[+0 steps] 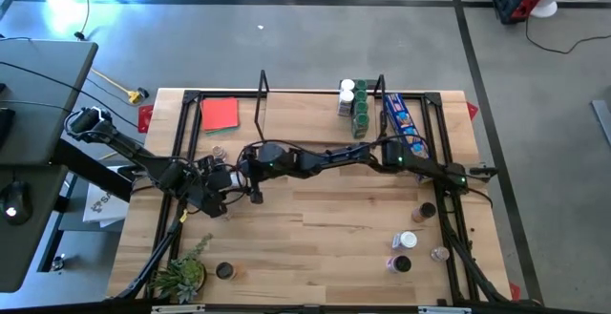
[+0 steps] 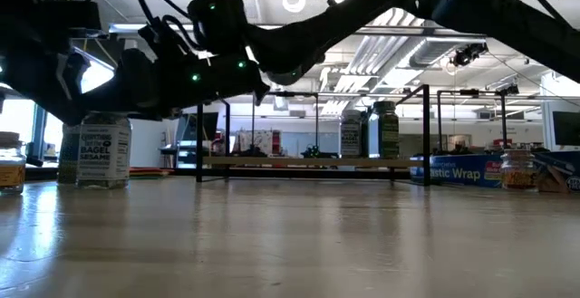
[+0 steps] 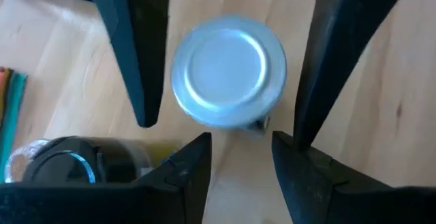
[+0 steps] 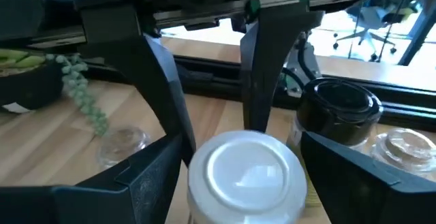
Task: Shelf spices
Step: Put the left white seasoning bottle on the shelf aligned with other the white seasoning bottles
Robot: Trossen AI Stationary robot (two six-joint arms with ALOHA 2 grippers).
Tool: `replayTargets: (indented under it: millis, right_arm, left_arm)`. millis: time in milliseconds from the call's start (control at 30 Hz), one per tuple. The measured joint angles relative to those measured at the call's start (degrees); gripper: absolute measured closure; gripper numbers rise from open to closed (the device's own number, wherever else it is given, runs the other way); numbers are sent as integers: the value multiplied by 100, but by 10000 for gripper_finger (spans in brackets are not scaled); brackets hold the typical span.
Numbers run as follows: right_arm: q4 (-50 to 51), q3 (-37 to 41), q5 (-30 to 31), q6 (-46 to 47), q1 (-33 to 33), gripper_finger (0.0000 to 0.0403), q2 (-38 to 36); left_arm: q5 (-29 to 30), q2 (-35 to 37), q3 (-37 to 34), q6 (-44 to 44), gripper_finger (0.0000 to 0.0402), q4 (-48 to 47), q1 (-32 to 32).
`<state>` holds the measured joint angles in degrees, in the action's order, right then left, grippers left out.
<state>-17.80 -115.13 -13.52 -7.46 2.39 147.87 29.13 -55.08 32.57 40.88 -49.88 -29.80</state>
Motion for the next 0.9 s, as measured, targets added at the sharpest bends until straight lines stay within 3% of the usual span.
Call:
replayTargets:
  millis: [200, 367, 600, 700, 900]
  right_arm:
    - [364, -15, -7, 146, 2, 134, -9]
    - [518, -13, -2, 500, -31, 210, -60]
    - [2026, 116, 233, 24, 95, 212, -811]
    - [2453, 779, 510, -424, 232, 212, -1579]
    - [2275, 3508, 875, -804, 731, 212, -3770]
  left_arm:
    - [19, -5, -6, 75, 253, 80, 0]
    - [18, -3, -6, 158, 252, 108, 0]
    - [-50, 1, 14, 532, 252, 346, -63]
    - [20, 0, 14, 558, 252, 550, -188]
    - [581, -1, 14, 536, 252, 994, -390]
